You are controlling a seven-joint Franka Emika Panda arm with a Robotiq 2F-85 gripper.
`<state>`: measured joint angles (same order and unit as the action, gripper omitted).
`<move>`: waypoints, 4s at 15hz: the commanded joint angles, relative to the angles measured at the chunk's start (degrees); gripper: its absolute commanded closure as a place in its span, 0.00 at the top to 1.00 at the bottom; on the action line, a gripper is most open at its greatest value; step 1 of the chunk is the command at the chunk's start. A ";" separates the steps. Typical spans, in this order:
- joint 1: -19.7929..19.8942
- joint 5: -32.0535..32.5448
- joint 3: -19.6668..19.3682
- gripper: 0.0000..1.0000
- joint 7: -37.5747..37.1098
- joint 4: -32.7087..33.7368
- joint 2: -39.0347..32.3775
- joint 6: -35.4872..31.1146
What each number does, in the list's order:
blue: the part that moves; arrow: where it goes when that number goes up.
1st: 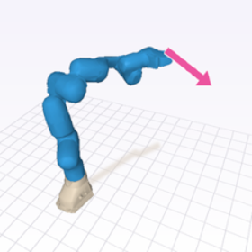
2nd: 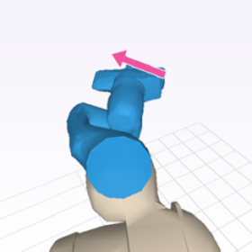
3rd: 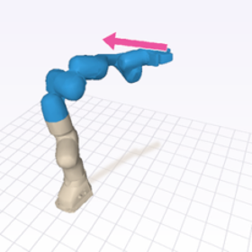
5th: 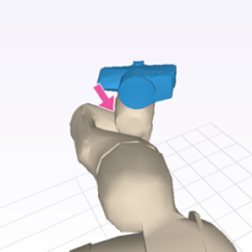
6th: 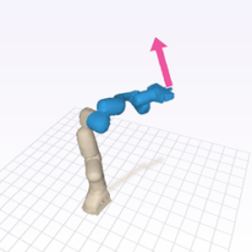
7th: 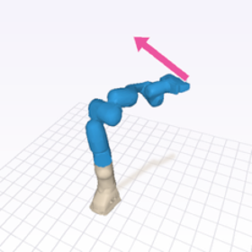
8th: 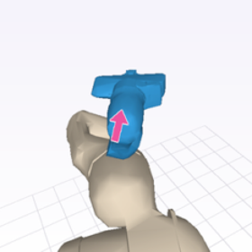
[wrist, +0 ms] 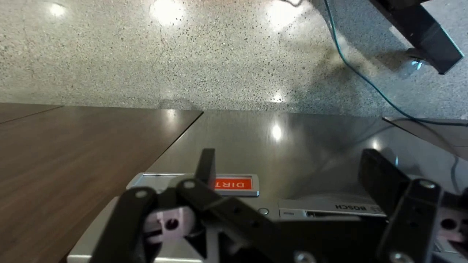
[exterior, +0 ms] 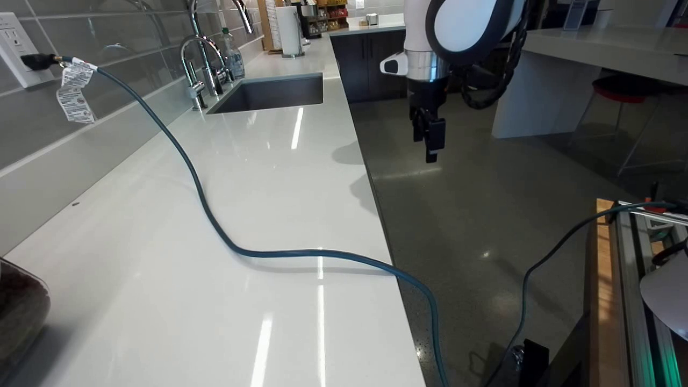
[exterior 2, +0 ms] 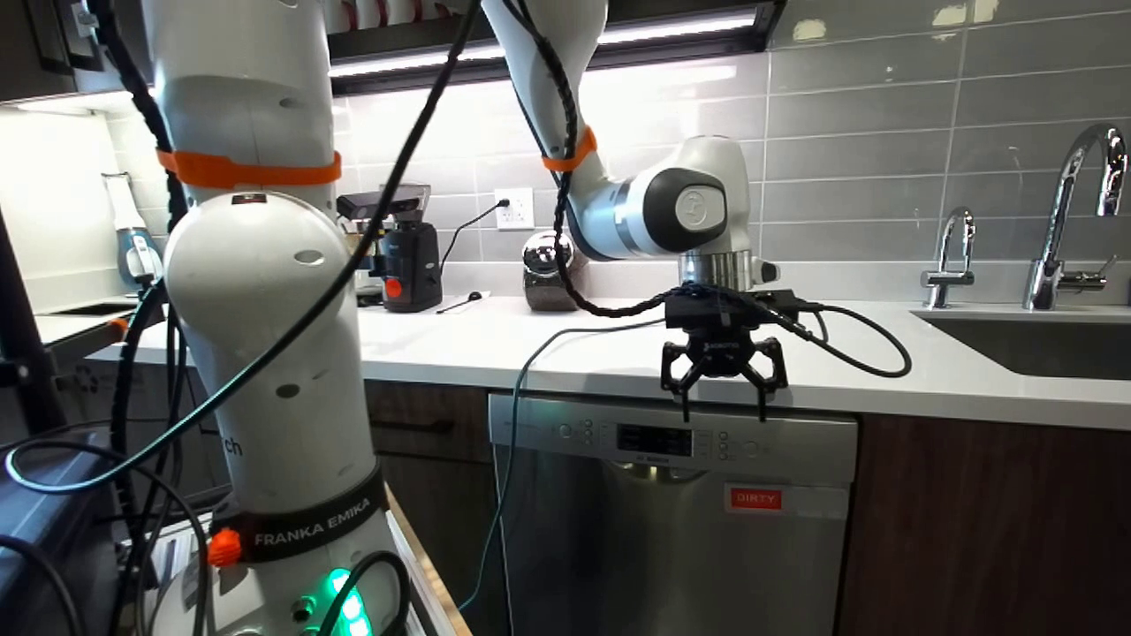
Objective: Press a right button on the right side of the dish washing machine
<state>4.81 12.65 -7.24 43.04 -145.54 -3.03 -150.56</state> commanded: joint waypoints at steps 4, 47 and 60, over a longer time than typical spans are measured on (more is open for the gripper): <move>0.83 0.09 0.79 1.00 0.45 0.73 -0.97 -0.02; 43.38 -19.95 39.91 0.00 30.03 7.55 -28.29 -21.26; 46.10 -18.85 42.95 0.00 28.74 8.60 -30.69 -22.16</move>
<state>49.72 -6.12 34.42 71.26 -137.58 -31.65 -170.38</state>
